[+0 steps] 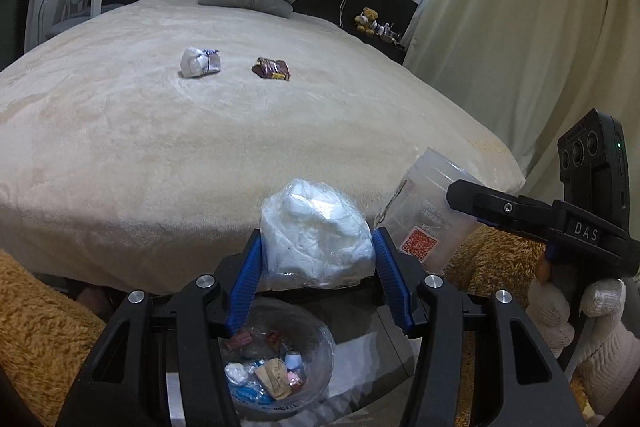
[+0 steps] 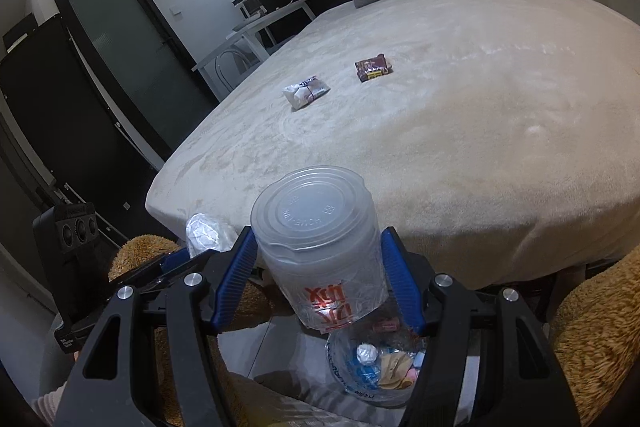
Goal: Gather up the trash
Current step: 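Carry the cup and tissue down over the plastic bag, then open both tools to drop the cup and tissue into the bag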
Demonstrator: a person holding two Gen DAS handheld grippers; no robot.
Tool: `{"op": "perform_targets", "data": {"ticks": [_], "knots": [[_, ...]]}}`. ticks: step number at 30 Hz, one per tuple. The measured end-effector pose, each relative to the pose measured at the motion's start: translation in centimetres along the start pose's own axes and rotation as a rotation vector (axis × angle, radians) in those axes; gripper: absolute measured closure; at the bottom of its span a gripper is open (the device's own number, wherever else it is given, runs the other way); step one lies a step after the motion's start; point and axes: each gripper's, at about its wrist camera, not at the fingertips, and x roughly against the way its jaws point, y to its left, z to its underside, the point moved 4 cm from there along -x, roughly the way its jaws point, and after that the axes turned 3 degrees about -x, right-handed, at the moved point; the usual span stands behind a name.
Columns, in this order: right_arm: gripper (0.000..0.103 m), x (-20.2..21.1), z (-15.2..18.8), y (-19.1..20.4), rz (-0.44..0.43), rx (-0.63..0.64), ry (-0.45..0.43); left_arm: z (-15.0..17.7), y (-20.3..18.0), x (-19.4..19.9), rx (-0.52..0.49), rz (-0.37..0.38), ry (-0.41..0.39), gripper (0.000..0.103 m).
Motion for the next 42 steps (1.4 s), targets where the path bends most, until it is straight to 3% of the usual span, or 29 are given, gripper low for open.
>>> {"op": "perform_targets", "data": {"ticks": [10, 25, 42], "knots": [[0.04, -3.4, 1.8, -2.5, 0.014, -0.087, 0.159, 3.5, 0.8, -3.8, 0.011, -0.019, 0.182, 0.05], [0.04, -8.9, 5.1, -4.0, 0.137, -0.113, 0.378, 7.0, 4.2, -8.3, 0.135, -0.085, 0.426, 0.049], [0.04, -13.7, 7.1, -6.1, 0.198, -0.248, 0.551, 9.7, 5.7, -12.0, 0.232, -0.098, 0.616, 0.049]]}}
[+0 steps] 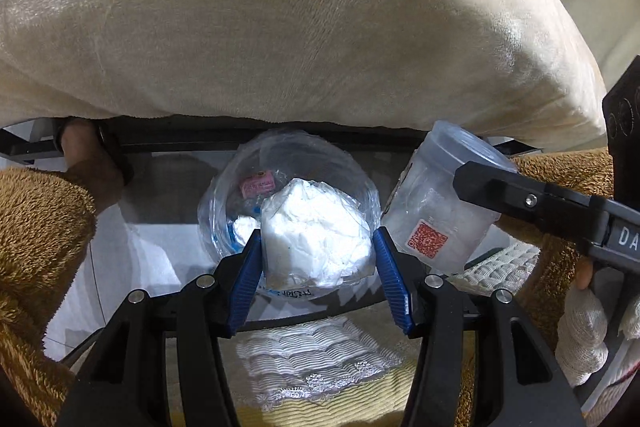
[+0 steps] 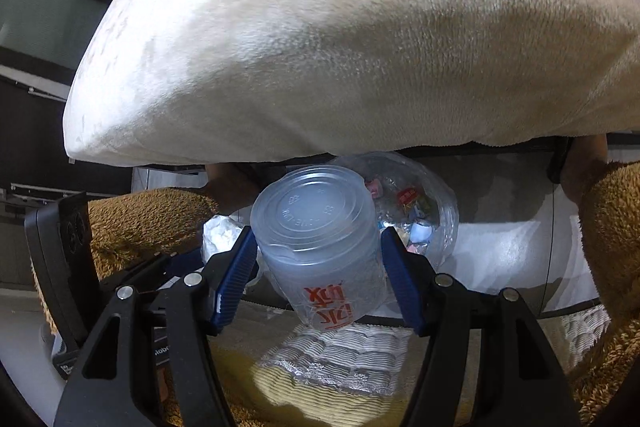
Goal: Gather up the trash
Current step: 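Open both tools to drop the cup and tissue into the bag, then raise both tools back over the bed toward the two remaining wrappers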
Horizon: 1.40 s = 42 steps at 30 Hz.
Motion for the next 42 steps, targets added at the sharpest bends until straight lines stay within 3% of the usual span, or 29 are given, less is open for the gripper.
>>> {"op": "perform_targets", "data": {"ticks": [13, 17, 20, 22, 30, 36, 42], "knots": [[0.039, -0.2, -0.3, -0.4, 0.0, -0.034, 0.011, 0.4, -0.1, -0.5, -0.001, 0.002, 0.031, 0.048], [0.038, -0.1, -0.4, -0.6, -0.007, -0.048, 0.009, 0.4, -0.4, -0.3, -0.018, 0.003, 0.023, 0.031], [0.036, -0.1, -0.5, -0.8, -0.02, -0.068, 0.014, 0.4, -0.4, -0.3, -0.015, 0.0, 0.02, 0.031], [0.029, 0.0, -0.5, -0.7, -0.028, -0.072, 0.012, 0.3, -0.4, -0.2, -0.006, 0.005, 0.017, 0.031], [0.029, 0.1, -0.5, -0.5, -0.03, -0.065, 0.002, 0.2, -0.6, 0.5, -0.015, 0.006, -0.013, 0.031], [0.029, 1.6, -0.1, 0.1, -0.048, -0.032, -0.041, 0.2, -0.9, 2.2, -0.035, -0.001, -0.08, 0.031], [0.029, 5.4, 0.9, 1.6, -0.052, 0.08, -0.188, 0.3, -1.9, 6.0, -0.101, -0.015, -0.235, 0.031]]}}
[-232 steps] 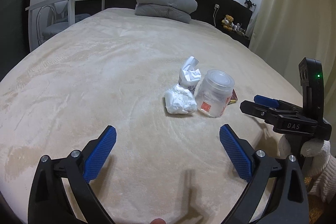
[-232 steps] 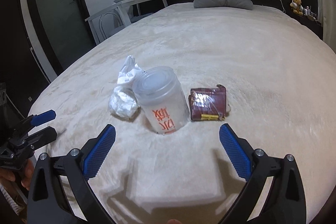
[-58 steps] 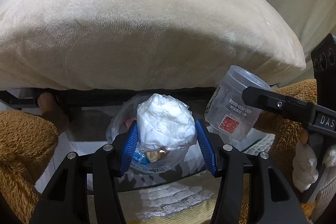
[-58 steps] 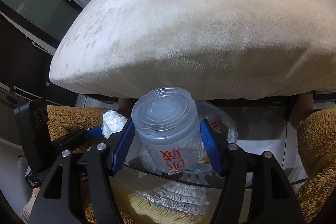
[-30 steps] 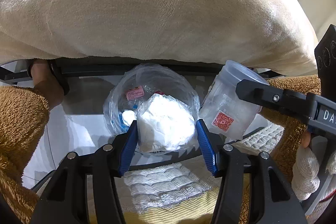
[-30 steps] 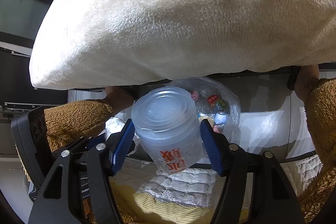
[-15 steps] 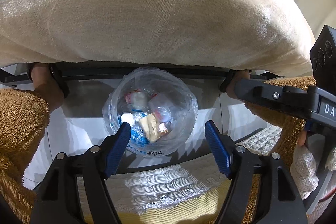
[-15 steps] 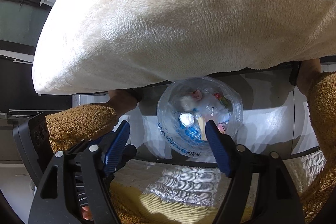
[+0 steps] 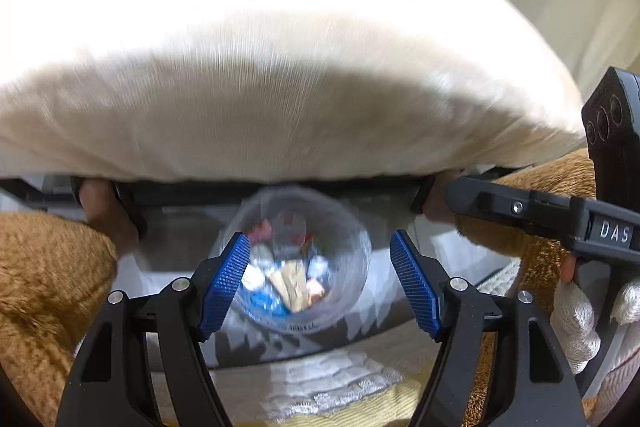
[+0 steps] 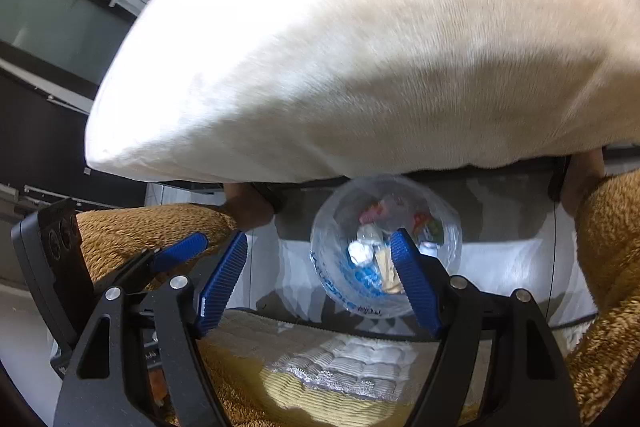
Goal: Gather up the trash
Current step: 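Raise both tools back over the bed toward the two remaining wrappers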
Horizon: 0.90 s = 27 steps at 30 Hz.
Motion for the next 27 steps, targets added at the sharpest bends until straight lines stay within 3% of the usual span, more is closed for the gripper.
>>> {"op": "perform_targets", "data": {"ticks": [4, 7, 12, 16, 20, 27], "knots": [[0.029, 3.5, -0.1, 1.4, -0.004, 0.113, -0.156, -0.9, -0.5, 3.3, -0.052, 0.025, -0.141, 0.031], [0.029, 6.2, -0.5, 2.5, 0.022, 0.212, -0.286, -1.9, -0.8, 5.7, -0.105, 0.002, -0.248, 0.031], [0.029, 8.8, -2.7, 3.9, 0.078, 0.351, -0.438, -4.5, 0.5, 8.5, -0.131, -0.007, -0.36, 0.031], [0.029, 9.4, -6.0, 3.6, 0.103, 0.392, -0.471, -6.9, 1.6, 9.8, -0.153, -0.023, -0.405, 0.023], [0.029, 8.6, -9.8, 3.2, 0.128, 0.389, -0.468, -9.6, 3.1, 10.7, -0.149, -0.039, -0.436, 0.023], [0.029, 5.9, -15.5, 2.6, 0.114, 0.329, -0.425, -14.5, 5.8, 8.0, -0.168, -0.042, -0.371, 0.018]]}}
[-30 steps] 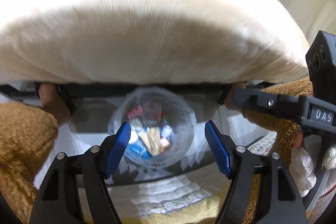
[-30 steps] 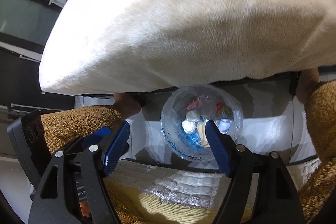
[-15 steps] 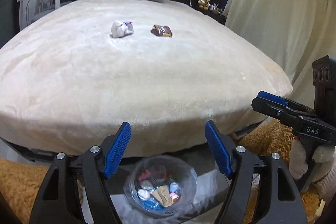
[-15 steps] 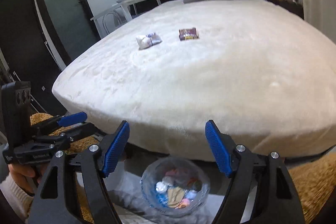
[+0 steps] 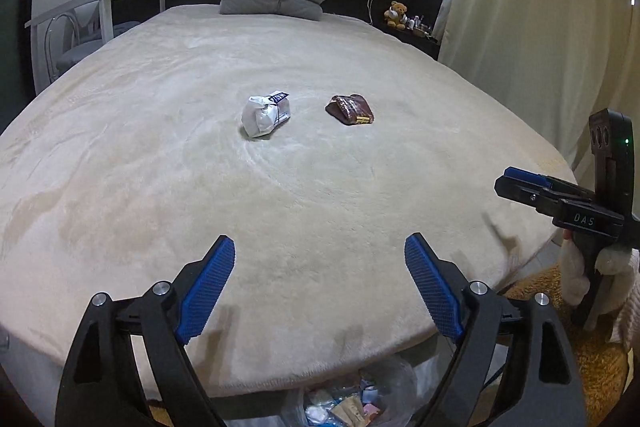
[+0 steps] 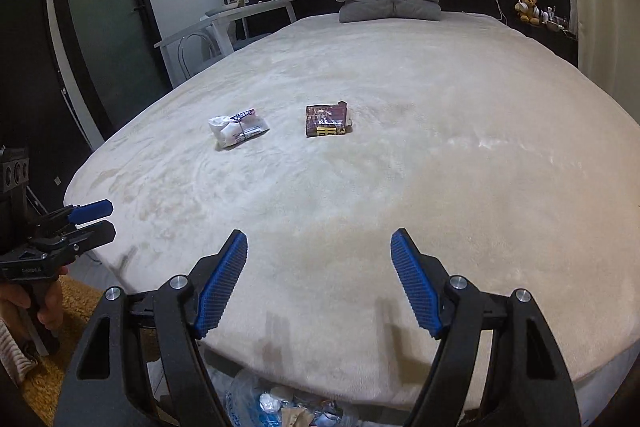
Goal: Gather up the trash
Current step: 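Raise both tools back over the bed toward the two remaining wrappers, then close the left tool on the white tissue pack while the right tool grasps the brown wrapper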
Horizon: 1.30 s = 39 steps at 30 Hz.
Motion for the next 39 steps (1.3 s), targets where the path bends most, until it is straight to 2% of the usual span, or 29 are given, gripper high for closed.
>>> {"op": "perform_targets", "data": {"ticks": [3, 6, 7, 10, 14, 17, 18, 20, 24, 29, 30, 31, 32, 33, 34, 35, 36, 37, 39], "knots": [[0.029, -2.0, -1.4, 0.0, 0.001, 0.004, 0.007, -1.2, 1.4, -1.6, -0.024, -0.017, 0.001, 0.017], [0.027, -4.3, -2.7, -0.2, 0.016, -0.006, 0.02, -2.7, 2.6, -3.1, -0.042, -0.052, -0.013, 0.007], [0.02, -5.1, -3.1, -0.2, 0.025, -0.007, 0.022, -3.3, 3.1, -3.5, -0.041, -0.08, -0.027, 0.007], [0.02, -7.2, -4.8, 0.0, 0.023, 0.015, 0.016, -4.8, 4.2, -5.1, -0.029, -0.105, -0.013, 0.007], [0.017, -10.3, -7.1, 0.3, 0.02, 0.043, 0.026, -6.8, 4.7, -7.1, -0.077, -0.122, -0.025, 0.007], [0.017, -12.6, -8.5, 0.1, 0.017, 0.032, 0.043, -8.2, 5.5, -8.8, -0.063, -0.105, -0.009, 0.007], [0.017, -13.5, -9.0, 0.0, 0.023, 0.028, 0.055, -8.7, 5.4, -9.2, -0.07, -0.076, -0.007, 0.007], [0.017, -15.5, -9.7, 0.1, 0.064, 0.05, 0.087, -9.7, 5.6, -9.7, -0.071, -0.046, -0.034, 0.007], [0.017, -18.6, -11.4, -0.1, 0.021, 0.036, 0.133, -11.2, 6.8, -11.9, -0.028, -0.023, -0.028, 0.007], [0.017, -20.4, -12.2, 0.0, 0.016, 0.044, 0.162, -11.8, 7.2, -14.9, -0.048, -0.009, 0.013, 0.007], [0.017, -20.6, -12.4, 0.0, 0.019, 0.048, 0.16, -11.8, 7.2, -15.4, -0.056, -0.005, 0.028, 0.009], [0.017, -20.8, -12.5, 0.0, 0.018, 0.049, 0.163, -11.8, 7.2, -16.0, -0.067, -0.004, 0.046, 0.017], [0.017, -21.2, -12.5, 0.0, 0.017, 0.047, 0.171, -11.6, 7.2, -16.6, -0.075, -0.008, 0.068, 0.032], [0.017, -21.5, -12.5, -0.2, 0.014, 0.041, 0.181, -11.3, 7.2, -17.3, -0.077, -0.011, 0.097, 0.042], [0.024, -21.9, -12.4, -0.4, 0.017, 0.033, 0.195, -10.9, 7.3, -18.0, -0.081, -0.021, 0.13, 0.058], [0.03, -22.2, -12.3, -0.6, 0.031, 0.028, 0.202, -10.7, 7.3, -18.3, -0.085, -0.03, 0.141, 0.061], [0.041, -22.2, -12.3, -0.8, 0.041, 0.023, 0.199, -10.6, 7.3, -18.2, -0.091, -0.03, 0.133, 0.064], [0.043, -21.9, -12.4, -0.9, 0.035, 0.017, 0.191, -10.6, 7.2, -18.1, -0.098, -0.026, 0.129, 0.068], [0.043, -21.5, -12.4, -0.8, 0.012, 0.021, 0.18, -10.6, 7.1, -17.9, -0.104, -0.035, 0.124, 0.069]]}}
